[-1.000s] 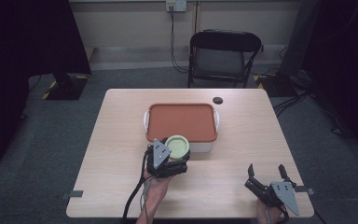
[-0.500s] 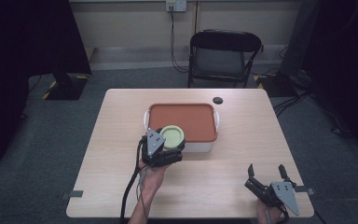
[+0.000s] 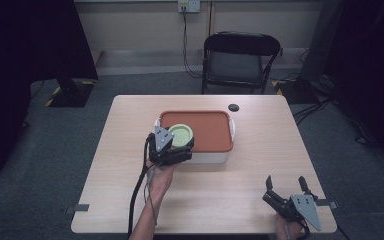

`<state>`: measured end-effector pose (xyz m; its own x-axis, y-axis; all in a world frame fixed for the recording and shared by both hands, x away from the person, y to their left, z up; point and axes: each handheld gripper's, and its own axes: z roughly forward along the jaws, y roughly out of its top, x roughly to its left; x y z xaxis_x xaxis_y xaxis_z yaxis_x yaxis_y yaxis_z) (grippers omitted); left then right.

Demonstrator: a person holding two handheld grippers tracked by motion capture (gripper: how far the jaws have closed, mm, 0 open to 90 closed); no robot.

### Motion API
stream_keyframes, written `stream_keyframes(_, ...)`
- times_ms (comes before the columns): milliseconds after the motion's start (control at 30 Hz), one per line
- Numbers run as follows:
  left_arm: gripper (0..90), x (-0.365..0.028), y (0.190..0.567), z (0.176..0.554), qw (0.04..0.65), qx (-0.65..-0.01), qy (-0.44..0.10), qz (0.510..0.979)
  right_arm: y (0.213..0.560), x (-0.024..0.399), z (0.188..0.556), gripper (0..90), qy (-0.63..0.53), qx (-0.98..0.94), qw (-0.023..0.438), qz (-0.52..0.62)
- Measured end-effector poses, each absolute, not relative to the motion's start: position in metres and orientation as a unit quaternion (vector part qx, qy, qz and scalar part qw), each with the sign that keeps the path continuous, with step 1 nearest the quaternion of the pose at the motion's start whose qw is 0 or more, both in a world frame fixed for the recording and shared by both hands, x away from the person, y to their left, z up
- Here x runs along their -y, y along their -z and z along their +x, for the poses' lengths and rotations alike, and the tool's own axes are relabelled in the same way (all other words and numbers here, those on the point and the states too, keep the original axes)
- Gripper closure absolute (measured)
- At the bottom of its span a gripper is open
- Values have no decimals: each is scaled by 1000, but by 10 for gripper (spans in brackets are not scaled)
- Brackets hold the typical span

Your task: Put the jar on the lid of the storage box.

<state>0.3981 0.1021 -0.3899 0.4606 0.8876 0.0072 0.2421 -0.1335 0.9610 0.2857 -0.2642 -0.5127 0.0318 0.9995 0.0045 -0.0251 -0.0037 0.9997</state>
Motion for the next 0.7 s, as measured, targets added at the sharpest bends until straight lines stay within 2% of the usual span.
stream_keyframes(700,108,-103,404,429,484,-442,-316,687,513,264,285,0,-500,-485,513,501)
